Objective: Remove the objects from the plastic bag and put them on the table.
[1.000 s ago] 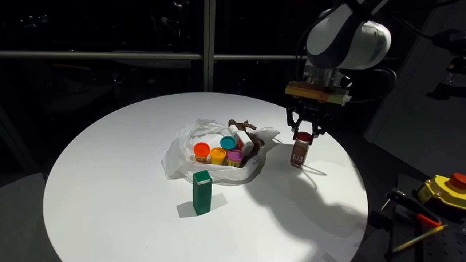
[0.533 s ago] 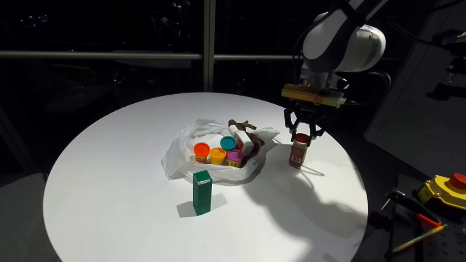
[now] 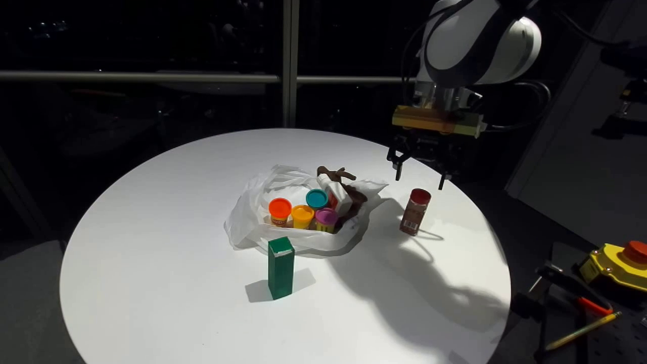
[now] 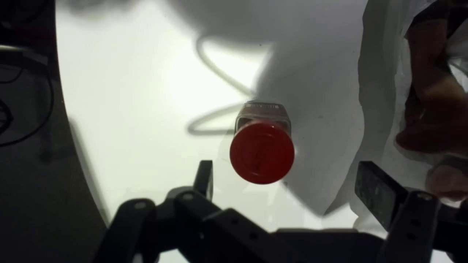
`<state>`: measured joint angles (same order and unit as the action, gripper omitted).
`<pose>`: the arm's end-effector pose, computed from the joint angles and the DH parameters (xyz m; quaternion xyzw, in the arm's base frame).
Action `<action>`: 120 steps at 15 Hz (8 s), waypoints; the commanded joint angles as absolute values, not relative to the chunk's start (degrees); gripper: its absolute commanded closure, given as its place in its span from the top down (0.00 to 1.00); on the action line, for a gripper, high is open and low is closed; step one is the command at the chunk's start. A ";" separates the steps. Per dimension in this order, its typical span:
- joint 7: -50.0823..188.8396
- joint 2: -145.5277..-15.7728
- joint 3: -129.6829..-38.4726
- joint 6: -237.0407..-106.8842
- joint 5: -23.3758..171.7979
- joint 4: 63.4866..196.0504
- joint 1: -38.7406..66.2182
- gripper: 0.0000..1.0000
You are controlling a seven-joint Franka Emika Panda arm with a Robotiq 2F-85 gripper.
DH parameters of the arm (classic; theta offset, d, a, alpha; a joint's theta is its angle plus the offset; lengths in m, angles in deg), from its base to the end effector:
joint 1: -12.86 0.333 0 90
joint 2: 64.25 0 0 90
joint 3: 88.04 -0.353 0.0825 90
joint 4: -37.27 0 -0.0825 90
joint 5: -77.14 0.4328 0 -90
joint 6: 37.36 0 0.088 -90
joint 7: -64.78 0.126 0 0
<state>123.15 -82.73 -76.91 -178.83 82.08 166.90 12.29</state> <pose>0.5504 -0.1167 0.1859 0.7989 -0.5991 -0.0472 0.0267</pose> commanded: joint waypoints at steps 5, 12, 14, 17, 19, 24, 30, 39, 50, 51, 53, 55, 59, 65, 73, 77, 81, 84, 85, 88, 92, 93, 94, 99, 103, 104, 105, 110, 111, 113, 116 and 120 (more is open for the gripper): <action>124.42 -75.36 -81.16 -166.60 65.71 160.76 18.24 1.00; 117.76 -85.03 -86.53 -165.32 62.01 151.63 20.86 1.00; 115.66 -88.23 -86.23 -165.18 61.69 148.29 21.13 1.00; 110.85 -92.49 -86.12 -164.84 63.58 142.62 20.62 1.00; 106.63 -94.94 -86.67 -164.93 66.11 139.13 19.67 1.00; 96.31 -100.56 -86.83 -164.98 72.06 132.88 18.23 1.00; 86.46 -106.27 -86.36 -164.27 75.52 128.58 16.89 1.00; 83.96 -112.67 -85.66 -161.22 76.61 120.37 15.19 1.00; 83.48 -117.63 -85.63 -156.49 77.99 112.27 14.44 0.35; 83.48 -117.79 -85.57 -156.27 77.95 111.97 14.37 0.28; 83.48 -118.31 -85.37 -155.27 77.70 111.39 14.41 0.13; 83.49 -118.89 -85.20 -154.46 77.47 110.98 14.46 0.09; 84.34 -116.82 -84.65 -153.94 77.03 111.97 14.93 0.09; 93.51 -103.12 -80.87 -162.84 76.66 127.27 16.82 0.09; 102.15 -84.12 -79.09 -173.71 73.52 148.38 19.93 0.09; 105.07 -74.57 -80.44 -175.34 70.78 159.98 20.61 0.09; 106.43 -71.34 -82.79 -173.89 68.00 164.29 20.26 0.60; 104.52 -69.96 -85.23 -171.52 70.07 165.09 19.79 0.71; 100.81 -68.72 -86.38 -168.51 72.37 165.07 19.49 0.80; 104.11 -72.24 -86.15 -171.03 70.05 163.77 19.30 0.77; 104.09 -72.77 -85.97 -171.09 70.06 163.76 18.92 0.86; 105.49 -72.57 -85.74 -171.88 68.90 164.11 19.08 0.97; 106.56 -73.70 -85.59 -173.10 69.03 163.17 19.01 0.98; 113.98 -85.75 -85.59 -178.71 73.16 152.43 19.44 1.00; 117.93 -98.59 -85.18 -181.17 79.66 140.19 20.23 1.00; 119.49 -101.64 -84.65 -180.75 80.28 136.98 20.69 1.00; 120.51 -104.51 -84.26 -179.88 80.67 133.84 20.95 1.00; 127.30 -115.78 -81.43 -178.47 80.36 120.77 22.02 1.00; 128.29 -117.54 -81.05 -178.37 80.30 118.59 21.97 1.00; 130.84 -120.69 -79.59 -177.67 79.50 114.58 22.46 1.00; 133.19 -123.62 -77.63 -175.85 78.16 110.19 23.22 1.00; 133.43 -124.55 -76.04 -173.58 76.30 107.46 23.58 1.00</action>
